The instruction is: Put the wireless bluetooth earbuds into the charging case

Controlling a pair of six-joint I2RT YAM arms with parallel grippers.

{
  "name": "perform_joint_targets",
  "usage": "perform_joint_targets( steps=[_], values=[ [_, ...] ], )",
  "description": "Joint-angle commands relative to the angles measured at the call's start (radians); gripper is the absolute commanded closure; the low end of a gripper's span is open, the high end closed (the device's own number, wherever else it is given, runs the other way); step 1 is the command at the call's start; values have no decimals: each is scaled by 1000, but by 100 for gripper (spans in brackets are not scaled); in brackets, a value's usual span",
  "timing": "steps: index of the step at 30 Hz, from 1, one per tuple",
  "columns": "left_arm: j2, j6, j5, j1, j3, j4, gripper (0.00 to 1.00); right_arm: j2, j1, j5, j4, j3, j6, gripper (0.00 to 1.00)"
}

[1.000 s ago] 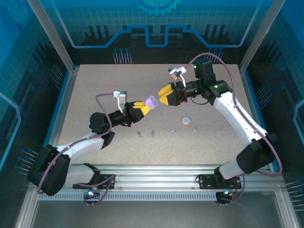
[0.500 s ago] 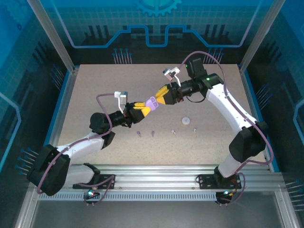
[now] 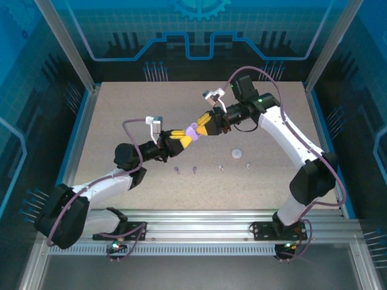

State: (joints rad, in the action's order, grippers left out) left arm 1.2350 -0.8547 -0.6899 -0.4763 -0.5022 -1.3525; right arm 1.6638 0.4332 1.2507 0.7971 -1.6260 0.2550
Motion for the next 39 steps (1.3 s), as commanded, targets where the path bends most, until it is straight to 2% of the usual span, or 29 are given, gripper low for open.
perform_joint_targets(
  steps=[1, 15, 19, 21, 26, 29, 35, 39],
  values=[
    [-12, 33, -20, -8, -20, -46, 77, 15, 16, 38, 32, -33, 24, 75],
    [-7, 42, -5, -9, -11, -46, 76, 7, 21, 28, 51, -41, 32, 85],
    [-6, 44, 4, -9, -6, -47, 72, -2, 21, 9, 51, -40, 29, 86],
    [-6, 46, 10, -9, -4, -46, 69, -6, 21, -8, 50, -36, 25, 87],
    [-3, 49, 47, -8, 15, -47, 45, -19, 18, -39, 33, -23, 5, 87],
    [-2, 50, 65, -8, 25, -47, 37, -30, 11, -60, 13, -9, -13, 87],
    [-1, 68, 86, 0, 48, -22, 36, -56, 2, -131, 9, 12, -32, 87],
    [-52, 193, 81, 1, 46, 187, 37, -96, -15, -233, 29, 39, -30, 87]
  ],
)
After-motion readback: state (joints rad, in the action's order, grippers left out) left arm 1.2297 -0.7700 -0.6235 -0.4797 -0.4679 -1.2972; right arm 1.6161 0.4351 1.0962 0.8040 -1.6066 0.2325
